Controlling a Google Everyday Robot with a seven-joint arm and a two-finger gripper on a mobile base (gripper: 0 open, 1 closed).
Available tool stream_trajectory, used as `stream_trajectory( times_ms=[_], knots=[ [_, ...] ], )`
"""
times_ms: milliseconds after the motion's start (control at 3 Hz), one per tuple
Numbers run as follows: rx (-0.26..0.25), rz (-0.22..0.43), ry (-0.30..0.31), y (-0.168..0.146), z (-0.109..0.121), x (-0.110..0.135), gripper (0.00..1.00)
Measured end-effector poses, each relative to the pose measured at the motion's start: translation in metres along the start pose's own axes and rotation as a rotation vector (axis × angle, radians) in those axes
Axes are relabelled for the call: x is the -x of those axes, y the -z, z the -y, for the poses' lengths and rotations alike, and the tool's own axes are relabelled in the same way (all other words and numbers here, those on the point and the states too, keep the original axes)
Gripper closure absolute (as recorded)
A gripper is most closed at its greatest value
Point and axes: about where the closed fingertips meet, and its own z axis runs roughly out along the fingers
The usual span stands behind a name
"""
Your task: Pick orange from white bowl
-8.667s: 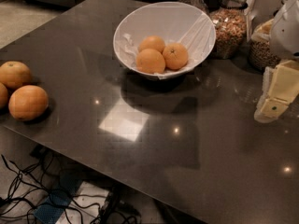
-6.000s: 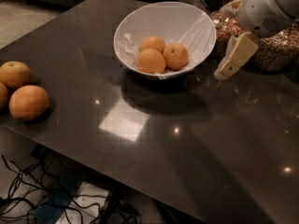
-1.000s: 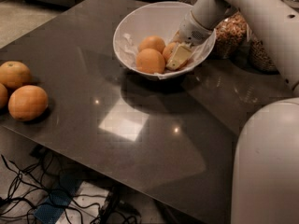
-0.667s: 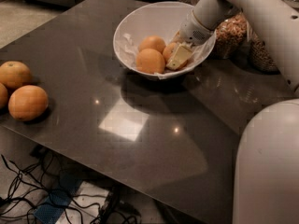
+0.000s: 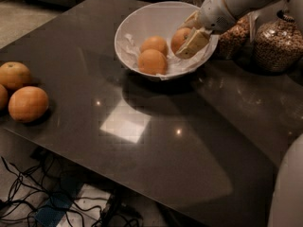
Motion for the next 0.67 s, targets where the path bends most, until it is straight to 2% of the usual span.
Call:
stream_trajectory(
  times_ms=[333,667],
  knots=[
    [-0.013,0.104,0.028,0.023,-0.0042,0.0168,1.0],
    [-0.013,0.104,0.028,0.0229,-0.0042,0.0168,1.0]
  ],
)
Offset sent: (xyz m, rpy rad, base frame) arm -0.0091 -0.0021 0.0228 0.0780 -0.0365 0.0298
